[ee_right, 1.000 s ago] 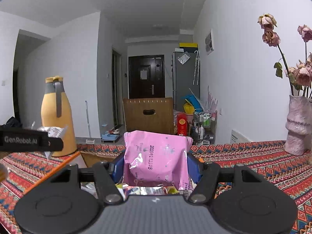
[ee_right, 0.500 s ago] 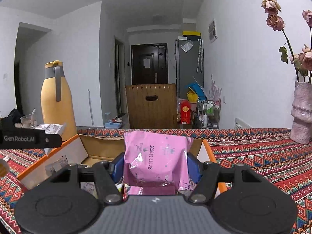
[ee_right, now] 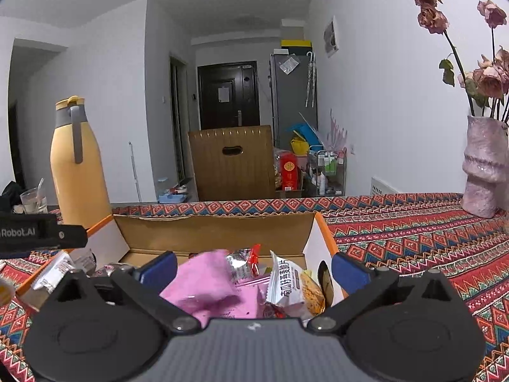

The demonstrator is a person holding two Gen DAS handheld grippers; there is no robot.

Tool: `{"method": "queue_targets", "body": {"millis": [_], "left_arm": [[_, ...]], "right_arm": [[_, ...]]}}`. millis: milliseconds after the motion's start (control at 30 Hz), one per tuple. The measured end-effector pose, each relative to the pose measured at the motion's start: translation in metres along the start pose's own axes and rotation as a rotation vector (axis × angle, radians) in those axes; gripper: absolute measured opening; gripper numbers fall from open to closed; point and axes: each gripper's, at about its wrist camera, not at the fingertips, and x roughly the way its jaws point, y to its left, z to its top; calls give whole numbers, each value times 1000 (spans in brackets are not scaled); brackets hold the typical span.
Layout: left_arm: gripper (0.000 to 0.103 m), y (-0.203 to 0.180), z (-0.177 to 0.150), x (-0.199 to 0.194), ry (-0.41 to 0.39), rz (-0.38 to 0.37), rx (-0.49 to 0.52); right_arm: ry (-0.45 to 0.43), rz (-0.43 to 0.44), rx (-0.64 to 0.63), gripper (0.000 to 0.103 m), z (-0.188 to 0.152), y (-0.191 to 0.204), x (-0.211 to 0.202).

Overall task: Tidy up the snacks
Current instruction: 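Open both tools to drop the packets into the box, then move both tools back to the white packets on the table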

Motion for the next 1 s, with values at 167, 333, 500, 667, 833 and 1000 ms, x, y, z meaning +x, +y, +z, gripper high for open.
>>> {"method": "queue_targets", "body": {"millis": [167,333,500,667,833,1000], "left_arm": [[103,-1,1,-3,1,7,-6],[103,-5,4,-11,-19,3,-2],[103,-6,9,-21,-40,6,-4],[103,-2,13,-42,-50,-1,-16],[103,6,14,-65,-42,-20,-5],[103,15,4,-84,-17,-30,34]], "right_arm": [[-1,1,3,103,0,0,-1],[-6,-3,11,103,2,-2,-4],[-22,-6,18,103,9,-4,-14],[-38,6,26,103,19,-5,-32],[-52,46,18,103,28,-1,-55],[-32,80,8,103,27,-2,-75]]}}
